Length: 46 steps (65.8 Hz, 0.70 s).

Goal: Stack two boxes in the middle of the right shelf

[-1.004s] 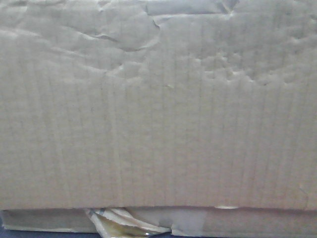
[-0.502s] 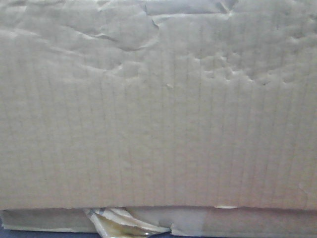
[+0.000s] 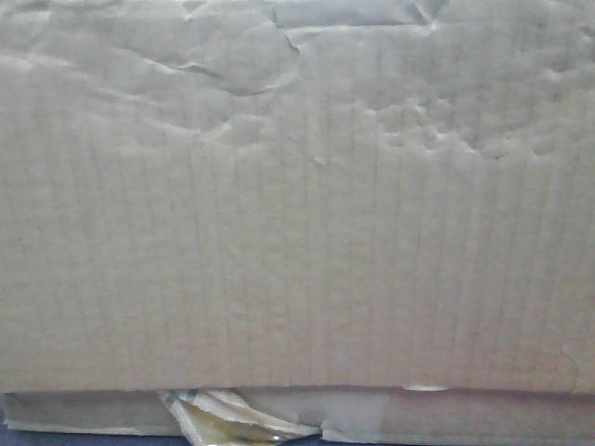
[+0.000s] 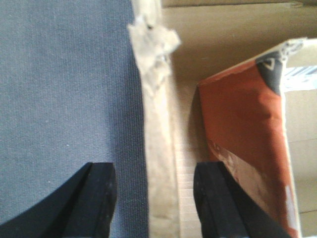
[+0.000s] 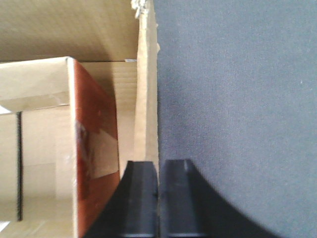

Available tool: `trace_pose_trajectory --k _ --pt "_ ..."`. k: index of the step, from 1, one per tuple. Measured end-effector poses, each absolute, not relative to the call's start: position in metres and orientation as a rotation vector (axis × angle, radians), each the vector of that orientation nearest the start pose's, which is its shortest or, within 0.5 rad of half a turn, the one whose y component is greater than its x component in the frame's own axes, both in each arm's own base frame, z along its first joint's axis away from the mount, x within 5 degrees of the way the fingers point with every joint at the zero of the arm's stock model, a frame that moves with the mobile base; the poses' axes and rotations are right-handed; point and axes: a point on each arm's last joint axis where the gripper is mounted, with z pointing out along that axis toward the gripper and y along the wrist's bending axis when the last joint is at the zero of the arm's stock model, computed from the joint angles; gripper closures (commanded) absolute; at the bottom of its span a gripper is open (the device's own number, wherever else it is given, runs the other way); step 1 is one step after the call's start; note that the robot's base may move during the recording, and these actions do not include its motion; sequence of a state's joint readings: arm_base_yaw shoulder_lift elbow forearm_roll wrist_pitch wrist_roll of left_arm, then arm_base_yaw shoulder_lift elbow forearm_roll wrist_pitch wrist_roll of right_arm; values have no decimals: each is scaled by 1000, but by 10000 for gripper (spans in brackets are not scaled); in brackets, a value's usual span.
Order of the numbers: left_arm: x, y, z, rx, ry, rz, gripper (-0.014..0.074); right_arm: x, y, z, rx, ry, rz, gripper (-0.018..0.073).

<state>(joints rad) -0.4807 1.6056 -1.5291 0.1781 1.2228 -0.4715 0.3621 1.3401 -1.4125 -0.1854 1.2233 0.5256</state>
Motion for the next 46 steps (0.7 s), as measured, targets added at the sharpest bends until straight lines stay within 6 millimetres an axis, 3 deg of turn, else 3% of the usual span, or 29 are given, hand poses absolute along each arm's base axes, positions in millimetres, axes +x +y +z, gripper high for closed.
trace_pose_trajectory --k 6,21,46 --pt "301 -139 345 56 2739 -2 319 253 79 386 188 2610 55 245" --pt "301 -139 345 56 2738 1 319 264 83 374 183 2651 27 295" --pt "301 -139 345 57 2736 6 319 272 86 342 175 2757 -38 295"
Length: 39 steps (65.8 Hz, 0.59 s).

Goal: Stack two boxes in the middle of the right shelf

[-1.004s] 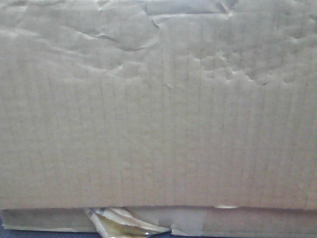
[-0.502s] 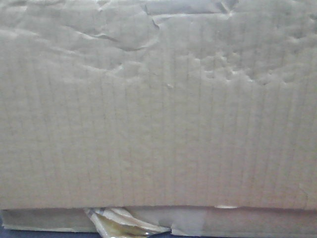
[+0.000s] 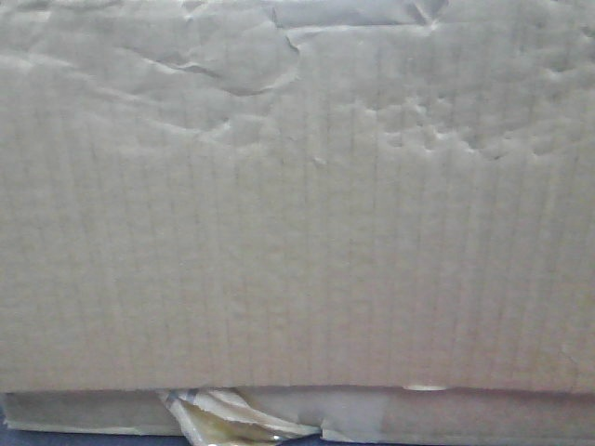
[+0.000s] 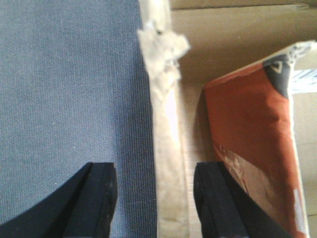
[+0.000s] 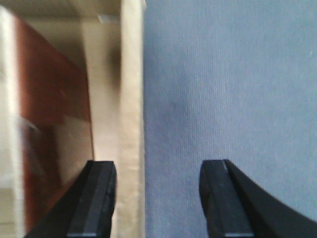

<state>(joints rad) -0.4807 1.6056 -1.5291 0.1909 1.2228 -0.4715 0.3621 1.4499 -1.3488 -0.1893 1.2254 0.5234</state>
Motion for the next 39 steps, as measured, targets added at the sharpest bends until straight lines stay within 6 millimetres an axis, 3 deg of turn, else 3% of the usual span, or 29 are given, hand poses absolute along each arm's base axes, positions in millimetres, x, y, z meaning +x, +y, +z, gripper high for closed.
trace_pose_trajectory --k 39 --pt "301 -139 345 57 2736 6 319 270 89 339 143 2785 5 295"
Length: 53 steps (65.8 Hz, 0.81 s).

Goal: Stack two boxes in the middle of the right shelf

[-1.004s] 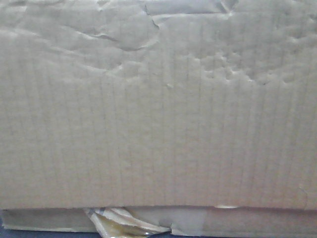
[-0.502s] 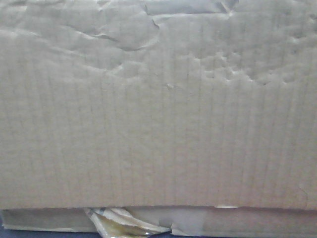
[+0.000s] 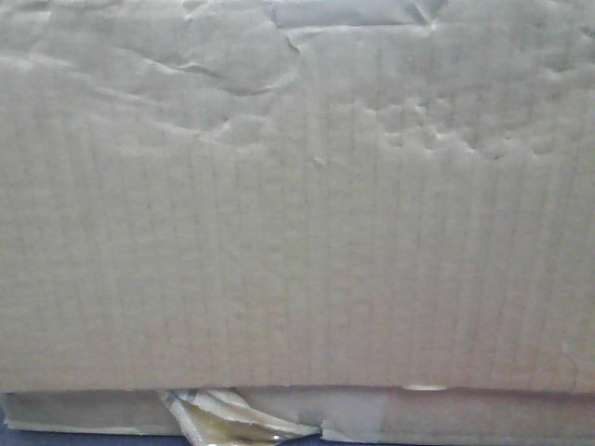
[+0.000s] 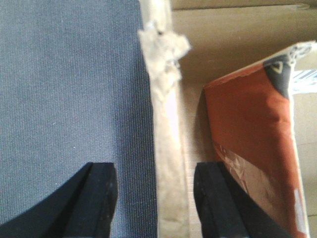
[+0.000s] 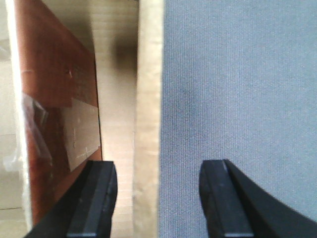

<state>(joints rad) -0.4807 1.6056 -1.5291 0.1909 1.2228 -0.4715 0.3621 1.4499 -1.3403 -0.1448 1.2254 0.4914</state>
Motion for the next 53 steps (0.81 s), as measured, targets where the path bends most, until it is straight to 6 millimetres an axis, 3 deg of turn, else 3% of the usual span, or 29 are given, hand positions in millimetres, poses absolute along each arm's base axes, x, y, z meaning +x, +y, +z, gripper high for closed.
trace_pose_trajectory --k 11,19,25,31,33,53 --pt "301 -138 345 58 2736 8 319 270 89 339 138 2787 7 298" --pt "301 -138 345 58 2736 8 344 270 90 339 127 2788 7 411" --pt "301 -138 345 58 2736 8 458 270 90 339 121 2788 6 572" --pt "300 -138 341 59 2749 11 645 271 91 338 117 2793 21 728" --pt "300 -139 340 59 2750 5 708 271 91 338 117 2793 21 724" --pt "300 -140 340 38 2745 -4 708 271 91 338 116 2790 18 718"
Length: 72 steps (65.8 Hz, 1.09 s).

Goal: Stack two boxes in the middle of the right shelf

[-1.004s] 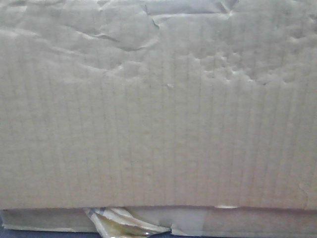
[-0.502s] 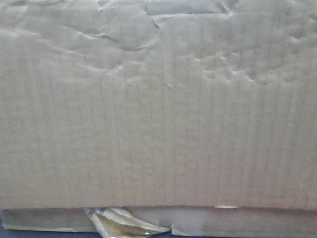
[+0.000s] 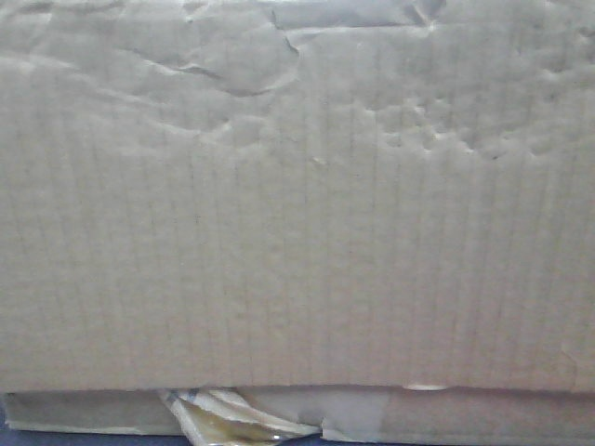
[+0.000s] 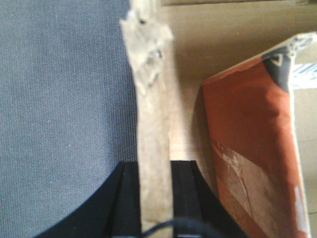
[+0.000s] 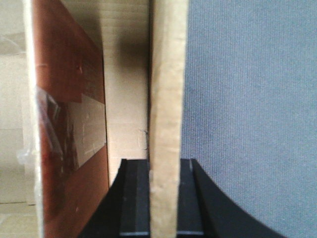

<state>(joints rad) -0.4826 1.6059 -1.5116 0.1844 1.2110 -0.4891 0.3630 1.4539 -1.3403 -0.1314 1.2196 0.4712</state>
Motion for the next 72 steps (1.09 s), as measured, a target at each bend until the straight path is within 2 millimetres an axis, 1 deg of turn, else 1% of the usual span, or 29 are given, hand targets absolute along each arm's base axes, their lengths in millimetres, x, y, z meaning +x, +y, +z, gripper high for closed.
trace_pose_trajectory --k 6,11,16,19,24,31,39,47,54,61,72 --pt "301 -139 344 4 2731 11 708 270 90 339 113 2783 8 718" --pt "303 -138 352 -31 2694 27 708 269 89 342 134 2756 6 718" --pt "303 -135 364 -58 2636 39 708 267 87 350 162 2697 22 718" --pt "302 -133 377 -64 2581 40 708 266 85 357 165 2641 25 718" --pt "300 -131 393 -75 2526 27 708 266 84 366 159 2577 30 718" --pt "298 -127 415 -90 2450 11 708 269 82 384 146 2480 30 718" --pt "299 -125 436 -97 2356 -4 708 274 80 411 129 2343 28 718" --pt "301 -123 455 -95 2258 -22 708 277 78 438 107 2198 33 718" --pt "301 -121 466 -88 2185 -27 708 280 79 455 89 2094 53 718" --pt "302 -119 477 -74 2107 -18 708 282 79 463 85 2030 68 718" --pt "302 -117 488 -70 2042 -3 708 283 78 465 105 2002 75 718"
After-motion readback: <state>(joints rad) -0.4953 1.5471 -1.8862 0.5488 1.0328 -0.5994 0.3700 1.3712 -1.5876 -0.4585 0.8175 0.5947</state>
